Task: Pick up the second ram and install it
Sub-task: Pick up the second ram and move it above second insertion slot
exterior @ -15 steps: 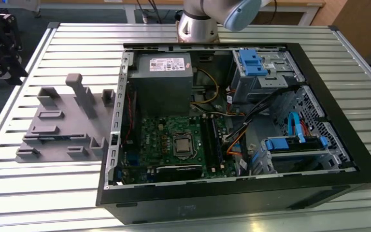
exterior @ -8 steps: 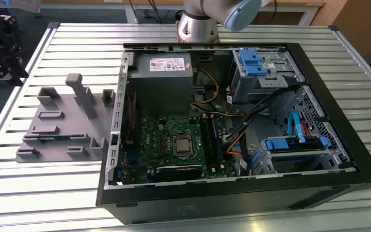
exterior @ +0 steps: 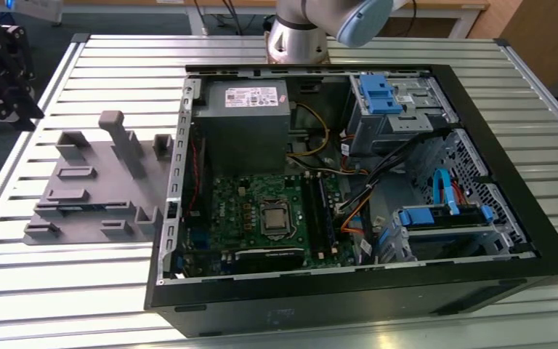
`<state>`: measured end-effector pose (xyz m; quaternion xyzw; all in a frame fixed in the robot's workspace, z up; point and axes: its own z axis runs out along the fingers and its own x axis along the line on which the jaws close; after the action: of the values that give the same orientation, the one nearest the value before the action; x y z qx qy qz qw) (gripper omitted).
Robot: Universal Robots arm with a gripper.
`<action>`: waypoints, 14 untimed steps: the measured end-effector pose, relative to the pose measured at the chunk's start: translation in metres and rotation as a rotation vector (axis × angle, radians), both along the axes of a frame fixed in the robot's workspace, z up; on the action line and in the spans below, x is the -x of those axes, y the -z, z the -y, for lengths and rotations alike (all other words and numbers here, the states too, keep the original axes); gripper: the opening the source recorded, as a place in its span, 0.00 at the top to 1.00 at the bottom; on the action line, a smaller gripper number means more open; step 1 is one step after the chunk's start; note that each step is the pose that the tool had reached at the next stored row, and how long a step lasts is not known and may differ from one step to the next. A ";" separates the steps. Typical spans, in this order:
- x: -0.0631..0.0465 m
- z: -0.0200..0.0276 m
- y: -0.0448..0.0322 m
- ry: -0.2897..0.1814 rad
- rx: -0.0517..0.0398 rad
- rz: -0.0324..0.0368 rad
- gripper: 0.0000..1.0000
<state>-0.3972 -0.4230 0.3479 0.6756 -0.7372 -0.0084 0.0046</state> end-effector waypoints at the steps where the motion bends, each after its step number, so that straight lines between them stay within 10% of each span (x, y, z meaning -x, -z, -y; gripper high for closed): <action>1: 0.000 0.0001 0.0009 0.000 -0.0001 0.0002 0.70; 14: 0.000 0.0003 0.0096 -0.001 0.0007 -0.0001 0.70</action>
<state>-0.3971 -0.4233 0.3383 0.6758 -0.7370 -0.0082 0.0048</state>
